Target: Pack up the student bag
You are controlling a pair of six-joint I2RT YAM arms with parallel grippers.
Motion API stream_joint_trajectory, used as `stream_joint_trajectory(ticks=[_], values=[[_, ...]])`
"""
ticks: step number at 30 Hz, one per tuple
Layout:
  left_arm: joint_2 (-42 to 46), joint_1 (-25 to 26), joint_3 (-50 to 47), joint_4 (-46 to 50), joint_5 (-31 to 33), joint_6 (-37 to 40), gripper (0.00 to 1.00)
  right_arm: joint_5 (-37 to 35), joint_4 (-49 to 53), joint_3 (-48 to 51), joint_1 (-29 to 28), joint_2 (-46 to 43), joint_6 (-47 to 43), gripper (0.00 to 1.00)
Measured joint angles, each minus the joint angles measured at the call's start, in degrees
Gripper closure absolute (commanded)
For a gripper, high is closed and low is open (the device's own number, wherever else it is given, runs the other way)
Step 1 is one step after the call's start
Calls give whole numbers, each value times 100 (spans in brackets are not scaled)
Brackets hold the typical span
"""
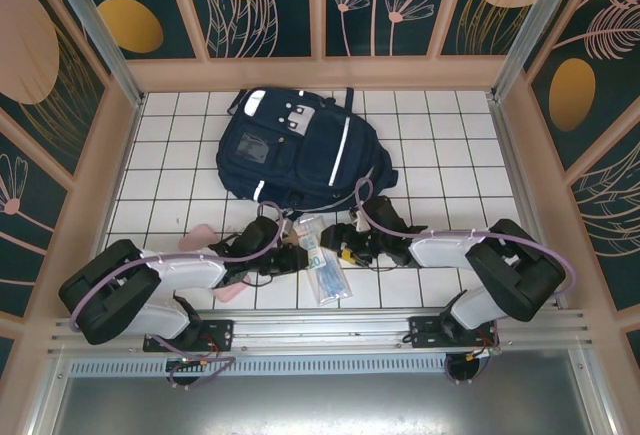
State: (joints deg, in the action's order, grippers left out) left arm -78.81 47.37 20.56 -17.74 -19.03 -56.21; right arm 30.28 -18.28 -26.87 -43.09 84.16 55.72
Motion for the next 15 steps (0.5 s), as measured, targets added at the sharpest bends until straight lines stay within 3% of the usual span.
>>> stream_joint_trajectory(ticks=[7, 15], values=[[-289, -13, -17, -258, -105, 22, 76, -153, 363, -175, -57, 11, -50, 19], [393, 0, -151, 328, 407, 39, 76, -787, 1915, -935, -153, -142, -898, 19]])
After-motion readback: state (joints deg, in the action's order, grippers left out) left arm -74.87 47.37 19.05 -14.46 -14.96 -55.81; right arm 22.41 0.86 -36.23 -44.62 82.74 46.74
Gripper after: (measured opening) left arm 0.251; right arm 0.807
